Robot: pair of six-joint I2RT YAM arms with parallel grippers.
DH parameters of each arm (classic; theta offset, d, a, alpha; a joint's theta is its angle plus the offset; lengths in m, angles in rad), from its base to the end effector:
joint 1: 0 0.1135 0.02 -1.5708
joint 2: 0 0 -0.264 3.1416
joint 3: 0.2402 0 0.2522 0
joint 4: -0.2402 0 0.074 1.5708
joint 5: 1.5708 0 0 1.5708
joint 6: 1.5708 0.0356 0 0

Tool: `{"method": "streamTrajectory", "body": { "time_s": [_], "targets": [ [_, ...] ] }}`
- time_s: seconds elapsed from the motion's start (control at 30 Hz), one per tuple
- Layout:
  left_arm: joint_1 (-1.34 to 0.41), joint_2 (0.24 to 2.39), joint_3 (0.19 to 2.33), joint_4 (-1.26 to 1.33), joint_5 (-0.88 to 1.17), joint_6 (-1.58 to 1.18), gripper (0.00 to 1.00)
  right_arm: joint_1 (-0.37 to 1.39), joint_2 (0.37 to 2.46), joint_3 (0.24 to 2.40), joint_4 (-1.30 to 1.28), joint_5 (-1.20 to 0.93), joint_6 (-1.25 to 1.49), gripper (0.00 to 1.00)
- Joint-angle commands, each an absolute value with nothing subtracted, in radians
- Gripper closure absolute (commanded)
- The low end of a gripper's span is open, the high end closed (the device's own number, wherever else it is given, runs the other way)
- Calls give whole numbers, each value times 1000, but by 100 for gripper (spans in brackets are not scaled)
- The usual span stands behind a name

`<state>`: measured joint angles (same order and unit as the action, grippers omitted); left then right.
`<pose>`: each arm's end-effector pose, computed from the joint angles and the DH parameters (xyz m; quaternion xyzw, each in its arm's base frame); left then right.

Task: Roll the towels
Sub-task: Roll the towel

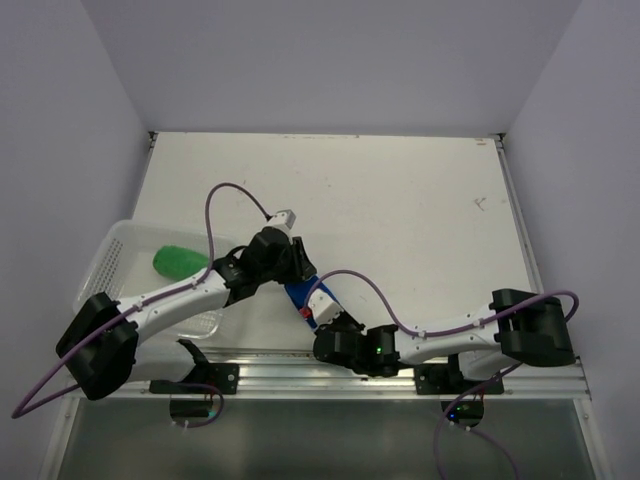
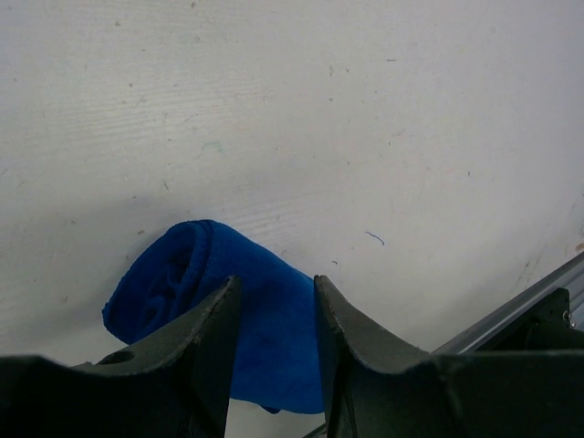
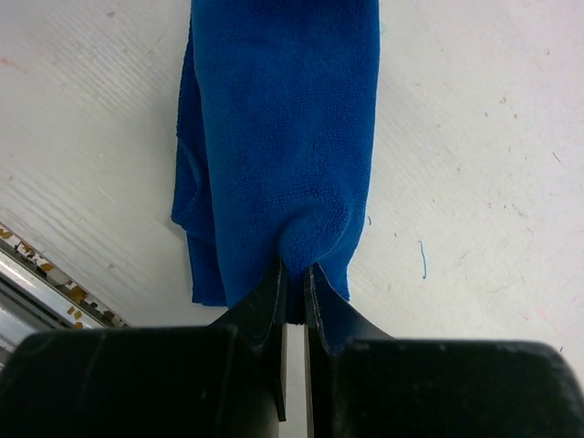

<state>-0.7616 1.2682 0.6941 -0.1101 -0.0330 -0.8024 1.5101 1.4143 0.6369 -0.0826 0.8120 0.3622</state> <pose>0.1922 -0.1817 0.2136 -0.0255 0.9029 -0.2916 0.3148 0.0415 0.2577 0.1706 -0.3522 0.7979 0.0379 0.4877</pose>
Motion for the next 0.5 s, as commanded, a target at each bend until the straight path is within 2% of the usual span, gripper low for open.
{"method": "streamTrajectory", "body": {
  "time_s": [0.0, 0.23, 0.43, 0.47],
  "targets": [
    [-765, 1233, 677, -97, -25, -815, 59, 1539, 1446, 689, -83, 859, 360, 100],
    [-799, 1212, 641, -107, -34, -825, 60, 1555, 1477, 706, -87, 851, 373, 100],
    [-814, 1190, 562, -98, -52, -856, 60, 1555, 1473, 716, -98, 836, 385, 91],
    [-816, 1181, 542, -97, -61, -862, 60, 1555, 1471, 719, -103, 833, 391, 87]
  ]
}}
